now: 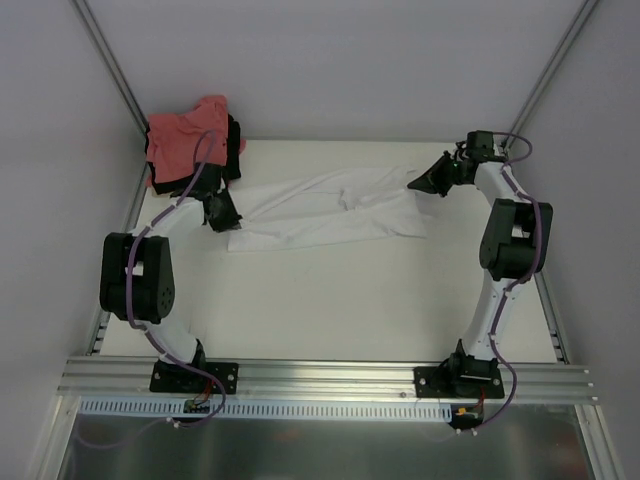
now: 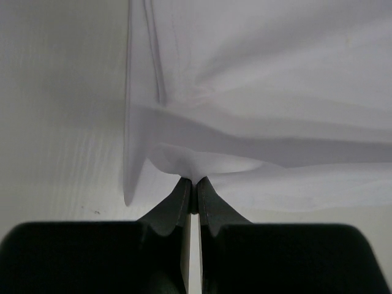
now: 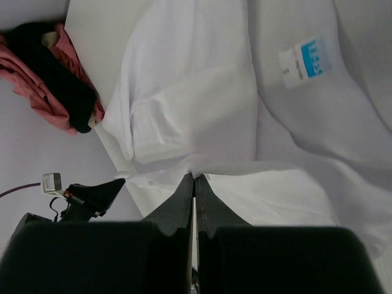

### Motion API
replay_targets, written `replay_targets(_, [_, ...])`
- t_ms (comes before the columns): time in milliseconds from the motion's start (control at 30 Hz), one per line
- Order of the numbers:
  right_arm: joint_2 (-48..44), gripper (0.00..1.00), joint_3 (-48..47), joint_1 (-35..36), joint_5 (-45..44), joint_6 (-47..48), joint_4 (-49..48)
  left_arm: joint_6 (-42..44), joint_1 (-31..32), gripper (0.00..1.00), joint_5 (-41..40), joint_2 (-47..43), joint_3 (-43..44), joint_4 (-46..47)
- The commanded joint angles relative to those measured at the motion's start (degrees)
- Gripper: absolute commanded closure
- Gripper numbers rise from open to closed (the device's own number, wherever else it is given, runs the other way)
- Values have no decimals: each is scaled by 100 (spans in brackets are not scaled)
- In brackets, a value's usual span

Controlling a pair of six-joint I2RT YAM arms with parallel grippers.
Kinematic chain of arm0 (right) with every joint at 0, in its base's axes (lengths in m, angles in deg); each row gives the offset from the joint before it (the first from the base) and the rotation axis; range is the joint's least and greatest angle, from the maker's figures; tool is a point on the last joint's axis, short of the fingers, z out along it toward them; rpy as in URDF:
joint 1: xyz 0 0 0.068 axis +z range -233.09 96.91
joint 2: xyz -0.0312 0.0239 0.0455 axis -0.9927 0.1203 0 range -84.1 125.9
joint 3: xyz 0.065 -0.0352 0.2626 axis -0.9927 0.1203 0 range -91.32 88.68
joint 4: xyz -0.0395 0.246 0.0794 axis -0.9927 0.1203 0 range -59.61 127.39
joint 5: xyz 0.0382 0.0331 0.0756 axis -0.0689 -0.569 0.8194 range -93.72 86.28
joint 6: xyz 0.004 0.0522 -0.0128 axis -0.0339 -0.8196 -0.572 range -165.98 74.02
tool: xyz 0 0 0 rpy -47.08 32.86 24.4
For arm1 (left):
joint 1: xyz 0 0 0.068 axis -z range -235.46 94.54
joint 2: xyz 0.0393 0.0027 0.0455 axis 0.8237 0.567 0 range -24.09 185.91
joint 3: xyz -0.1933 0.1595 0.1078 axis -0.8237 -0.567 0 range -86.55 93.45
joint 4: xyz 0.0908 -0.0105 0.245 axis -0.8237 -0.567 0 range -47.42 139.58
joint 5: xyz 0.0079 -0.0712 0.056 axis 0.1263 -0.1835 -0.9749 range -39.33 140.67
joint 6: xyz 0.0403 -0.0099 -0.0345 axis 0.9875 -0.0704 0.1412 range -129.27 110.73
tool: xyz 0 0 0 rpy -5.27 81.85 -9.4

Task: Fold and stack the t-shirts
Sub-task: Fold the other side of the tshirt into a rectangle

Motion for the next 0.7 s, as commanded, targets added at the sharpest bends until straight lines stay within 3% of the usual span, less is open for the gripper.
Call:
replay_targets(0, [508,99,-906,80,262,-326,-111,186,-182,100,62,323,468,-88])
replay_targets(200, [1649,99,-2356,150,368,-660,-76,292,-367,100,132,991,1267,-254])
replay_targets(233, [1791,94,-2525,150,394,-704,-67,301,-376,100,141,1114,1382,-316])
replay_targets(300, [2107,53,-2772,150,377,-783,-75,327,-385,96,89,1465,1750,-456])
replay_targets(333, [2153,32,-2834,150,351,-801,-128,327,-393,88,36,1553,1831,-561])
replay_targets(367, [2188,1,-2826,142,359,-844,-294,345,-402,59,-17,1659,1901,-580])
replay_targets(433, [2206,0,-2747,133,429,-871,-383,362,-411,22,-209,1669,1989,-562])
replay_targets(500, [2049,0,-2607,142,456,-784,-453,371,-420,1,-420,1564,1972,-580])
replay_targets(667, [1136,0,-1458,142,368,-520,-751,345,-420,1,-755,940,1700,-457])
